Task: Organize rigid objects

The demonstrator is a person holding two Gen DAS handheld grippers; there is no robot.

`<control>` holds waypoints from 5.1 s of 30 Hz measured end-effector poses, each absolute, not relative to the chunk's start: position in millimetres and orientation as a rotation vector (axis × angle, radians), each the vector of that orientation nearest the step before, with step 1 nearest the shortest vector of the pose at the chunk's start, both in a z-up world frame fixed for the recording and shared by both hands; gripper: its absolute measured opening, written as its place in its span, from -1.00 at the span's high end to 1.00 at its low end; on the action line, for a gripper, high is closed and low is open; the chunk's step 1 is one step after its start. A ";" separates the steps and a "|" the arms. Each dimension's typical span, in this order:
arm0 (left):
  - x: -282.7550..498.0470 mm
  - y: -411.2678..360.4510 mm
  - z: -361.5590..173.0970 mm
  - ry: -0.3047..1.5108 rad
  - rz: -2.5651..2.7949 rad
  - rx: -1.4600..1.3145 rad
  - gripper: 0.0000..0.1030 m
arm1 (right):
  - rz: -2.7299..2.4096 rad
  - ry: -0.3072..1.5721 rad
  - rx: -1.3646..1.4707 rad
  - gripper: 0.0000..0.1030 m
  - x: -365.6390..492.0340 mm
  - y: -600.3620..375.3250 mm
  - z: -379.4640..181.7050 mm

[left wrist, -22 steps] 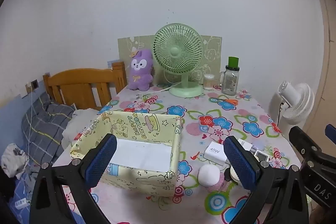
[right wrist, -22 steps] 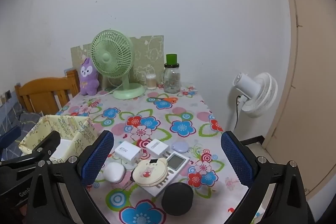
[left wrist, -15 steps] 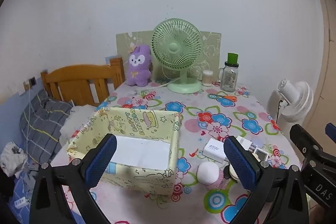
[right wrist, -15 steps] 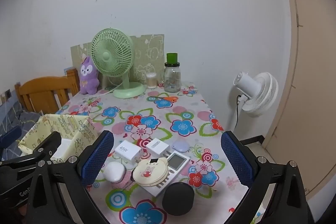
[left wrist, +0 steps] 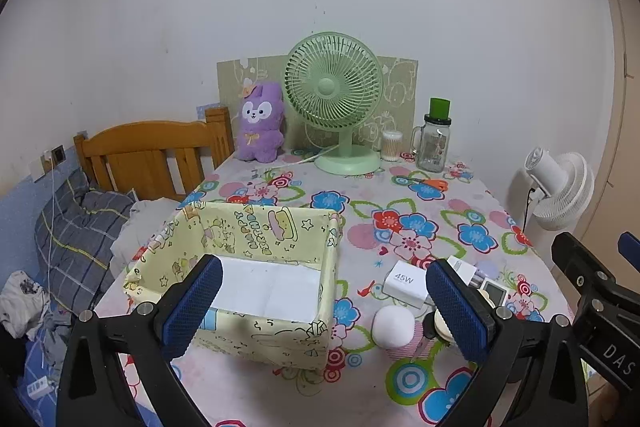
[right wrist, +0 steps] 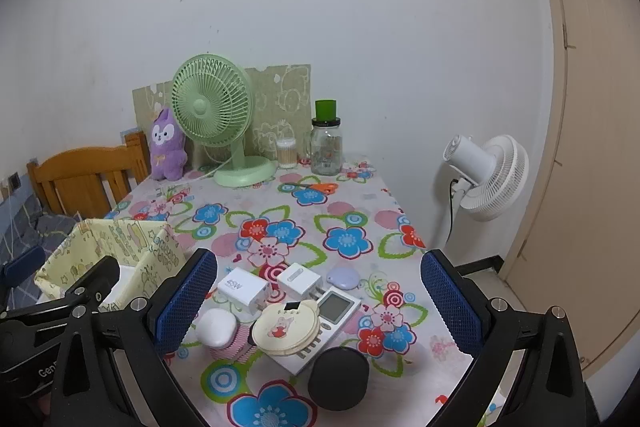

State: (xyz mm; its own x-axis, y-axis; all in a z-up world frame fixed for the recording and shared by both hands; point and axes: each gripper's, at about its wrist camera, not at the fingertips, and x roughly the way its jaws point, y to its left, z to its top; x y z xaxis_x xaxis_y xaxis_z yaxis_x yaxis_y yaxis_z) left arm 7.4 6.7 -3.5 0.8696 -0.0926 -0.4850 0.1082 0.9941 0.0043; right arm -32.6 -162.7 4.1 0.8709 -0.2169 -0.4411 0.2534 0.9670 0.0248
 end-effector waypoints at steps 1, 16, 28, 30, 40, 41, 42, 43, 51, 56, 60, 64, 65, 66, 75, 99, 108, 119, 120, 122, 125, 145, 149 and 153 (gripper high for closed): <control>7.0 6.3 -3.5 0.502 -0.103 0.034 -0.98 | -0.246 0.450 0.085 -1.00 -33.0 -163.2 3.8; 5.0 13.2 -0.7 0.479 -0.133 0.000 -0.97 | -0.243 0.447 0.070 -1.00 -34.4 -163.5 7.1; 10.0 14.5 -4.6 0.529 -0.133 -0.021 -1.00 | -0.248 0.454 0.067 -1.00 -36.3 -161.8 7.4; 11.6 16.8 -5.6 0.544 -0.144 -0.040 -0.99 | -0.240 0.461 0.070 -1.00 -36.2 -162.2 6.4; 9.2 16.5 -6.0 0.536 -0.150 -0.035 -0.98 | -0.215 0.463 0.076 -1.00 -37.5 -160.2 6.9; 8.6 16.8 -6.0 0.534 -0.147 -0.035 -0.98 | -0.208 0.465 0.077 -1.00 -37.3 -159.4 6.8; 8.4 17.0 -5.8 0.534 -0.147 -0.034 -0.98 | -0.205 0.466 0.077 -1.00 -37.2 -158.2 7.0; 8.4 17.1 -5.6 0.534 -0.147 -0.033 -0.98 | -0.206 0.466 0.076 -1.00 -37.1 -157.4 7.0; 5.2 14.2 -6.4 0.502 -0.130 0.009 -0.97 | -0.212 0.466 0.076 -1.00 -36.0 -156.4 6.8; 5.2 13.5 -6.6 0.507 -0.128 0.005 -0.97 | -0.218 0.464 0.078 -1.00 -35.1 -158.2 6.8; 9.5 15.3 -9.0 0.539 -0.138 -0.019 -0.93 | -0.222 0.461 0.078 -1.00 -34.9 -158.1 6.5; 12.1 15.8 -11.5 0.552 -0.138 -0.025 -0.92 | -0.217 0.461 0.073 -1.00 -34.3 -157.7 6.1; 12.0 15.8 -12.1 0.551 -0.137 -0.025 -0.92 | -0.218 0.461 0.072 -1.00 -33.8 -157.7 5.8; 12.2 15.4 -12.9 0.550 -0.139 -0.026 -0.92 | -0.217 0.462 0.075 -1.00 -34.0 -157.8 5.5; 15.3 7.3 -18.9 0.533 -0.135 -0.009 -0.92 | -0.211 0.488 0.087 -0.99 -27.4 -165.3 -3.3; 20.6 -75.0 -61.2 0.614 -0.292 0.120 -0.91 | -0.200 0.545 0.077 -1.00 -20.5 -219.7 -40.8; 31.5 -92.9 -76.9 0.676 -0.341 0.119 -0.89 | -0.209 0.591 0.101 -0.99 -10.0 -231.9 -58.7; 52.6 -116.7 -96.9 0.766 -0.407 0.132 -0.73 | -0.239 0.647 0.127 -0.99 5.3 -249.3 -77.4; 54.4 -118.6 -99.0 0.778 -0.414 0.129 -0.72 | -0.241 0.652 0.130 -0.99 5.8 -250.7 -78.9; 57.4 -122.3 -102.7 0.799 -0.431 0.123 -0.67 | -0.245 0.663 0.140 -0.99 7.6 -254.4 -82.4; 60.0 -127.2 -106.6 0.825 -0.442 0.125 -0.58 | -0.247 0.682 0.158 -0.99 11.3 -259.6 -87.8; 59.3 -144.8 -109.4 0.816 -0.494 0.182 0.05 | -0.236 0.751 0.214 -0.99 28.3 -267.7 -103.9; 54.8 -146.2 -106.1 0.794 -0.501 0.200 0.19 | -0.241 0.756 0.214 -0.99 28.6 -265.5 -103.7; 53.3 -142.9 -105.1 0.795 -0.494 0.199 0.10 | -0.239 0.757 0.206 -0.99 26.4 -261.6 -102.8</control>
